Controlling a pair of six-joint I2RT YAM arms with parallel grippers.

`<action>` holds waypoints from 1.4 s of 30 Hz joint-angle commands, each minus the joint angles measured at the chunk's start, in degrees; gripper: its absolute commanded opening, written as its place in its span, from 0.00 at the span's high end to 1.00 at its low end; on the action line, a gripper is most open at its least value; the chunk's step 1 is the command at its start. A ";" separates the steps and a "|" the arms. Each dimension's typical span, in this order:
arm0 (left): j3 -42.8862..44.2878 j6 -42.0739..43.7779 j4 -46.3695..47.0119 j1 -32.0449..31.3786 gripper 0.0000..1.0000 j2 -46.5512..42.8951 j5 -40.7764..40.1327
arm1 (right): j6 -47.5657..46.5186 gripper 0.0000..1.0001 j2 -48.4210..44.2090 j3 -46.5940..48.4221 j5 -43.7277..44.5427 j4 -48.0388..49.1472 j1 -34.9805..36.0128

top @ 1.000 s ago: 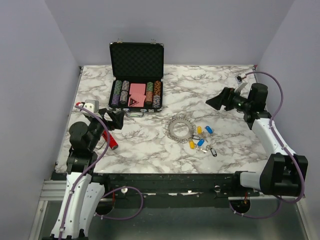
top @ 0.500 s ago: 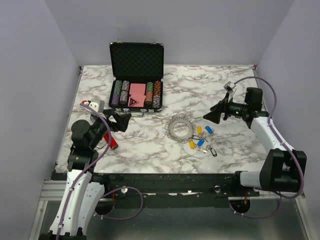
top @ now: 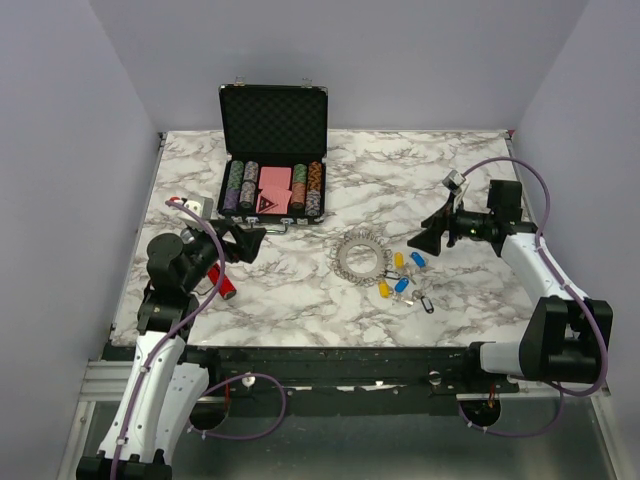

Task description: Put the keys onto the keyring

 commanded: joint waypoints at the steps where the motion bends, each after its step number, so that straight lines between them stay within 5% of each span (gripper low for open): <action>1: 1.94 -0.69 0.72 -0.11 0.01 -0.25 2.02 | -2.36 0.00 0.85 0.47 2.28 -1.17 0.23; 26: 2.38 -0.51 0.01 0.07 0.01 0.01 1.76 | 1.33 0.00 1.47 0.03 2.37 1.82 0.14; 42: 2.91 -1.74 -0.69 -0.02 0.01 1.51 3.43 | -13.88 0.00 10.35 13.30 17.13 -24.99 3.74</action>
